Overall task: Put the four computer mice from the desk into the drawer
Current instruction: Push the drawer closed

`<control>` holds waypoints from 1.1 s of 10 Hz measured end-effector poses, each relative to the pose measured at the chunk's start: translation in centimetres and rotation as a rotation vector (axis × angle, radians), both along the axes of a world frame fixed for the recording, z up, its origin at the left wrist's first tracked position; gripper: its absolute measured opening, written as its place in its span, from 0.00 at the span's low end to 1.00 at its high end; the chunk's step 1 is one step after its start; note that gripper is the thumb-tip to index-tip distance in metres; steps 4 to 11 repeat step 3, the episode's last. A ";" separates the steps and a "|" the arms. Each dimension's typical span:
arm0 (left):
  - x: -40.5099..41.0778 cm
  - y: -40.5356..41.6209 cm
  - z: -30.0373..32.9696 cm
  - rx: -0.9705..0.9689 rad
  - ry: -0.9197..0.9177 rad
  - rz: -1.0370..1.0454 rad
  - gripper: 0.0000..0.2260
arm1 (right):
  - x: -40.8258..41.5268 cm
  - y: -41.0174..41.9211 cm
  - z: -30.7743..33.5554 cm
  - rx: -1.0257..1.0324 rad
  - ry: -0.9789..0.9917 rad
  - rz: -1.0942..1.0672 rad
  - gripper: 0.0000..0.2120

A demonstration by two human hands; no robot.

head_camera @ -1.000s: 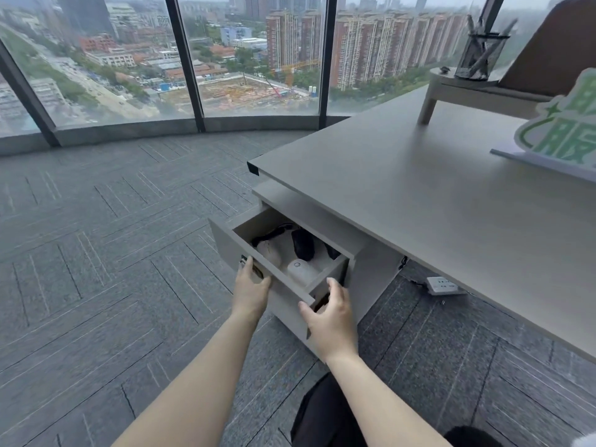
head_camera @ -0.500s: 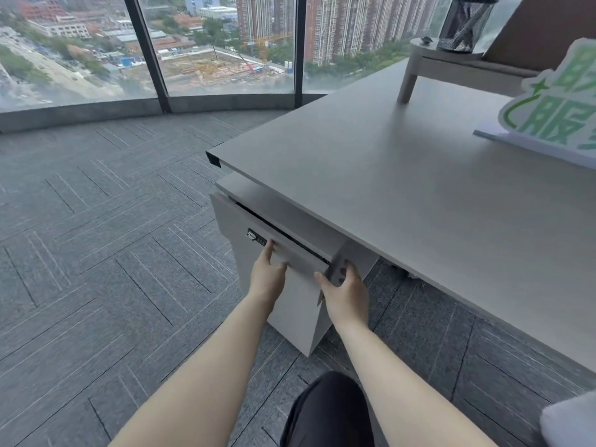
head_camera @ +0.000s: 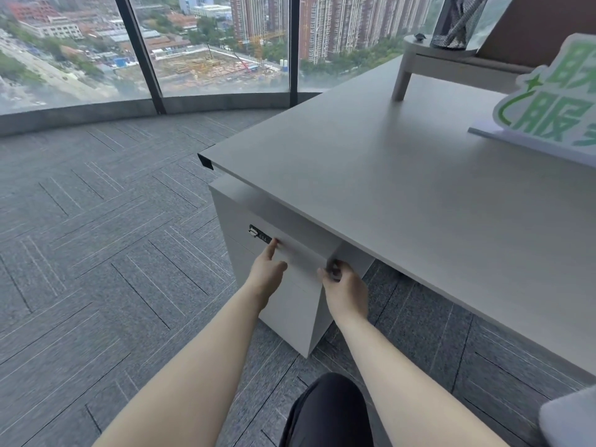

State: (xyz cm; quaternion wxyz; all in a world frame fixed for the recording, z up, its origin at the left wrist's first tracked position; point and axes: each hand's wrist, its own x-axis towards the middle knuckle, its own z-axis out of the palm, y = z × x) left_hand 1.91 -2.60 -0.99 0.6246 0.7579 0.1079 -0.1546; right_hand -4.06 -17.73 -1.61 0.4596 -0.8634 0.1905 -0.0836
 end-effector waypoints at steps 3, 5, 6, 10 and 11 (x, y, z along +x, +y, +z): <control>-9.0 2.7 -1.3 0.101 0.030 0.041 0.20 | -5.4 0.7 6.3 0.101 -0.127 0.144 0.09; -9.0 2.7 -1.3 0.101 0.030 0.041 0.20 | -5.4 0.7 6.3 0.101 -0.127 0.144 0.09; -9.0 2.7 -1.3 0.101 0.030 0.041 0.20 | -5.4 0.7 6.3 0.101 -0.127 0.144 0.09; -9.0 2.7 -1.3 0.101 0.030 0.041 0.20 | -5.4 0.7 6.3 0.101 -0.127 0.144 0.09; -9.0 2.7 -1.3 0.101 0.030 0.041 0.20 | -5.4 0.7 6.3 0.101 -0.127 0.144 0.09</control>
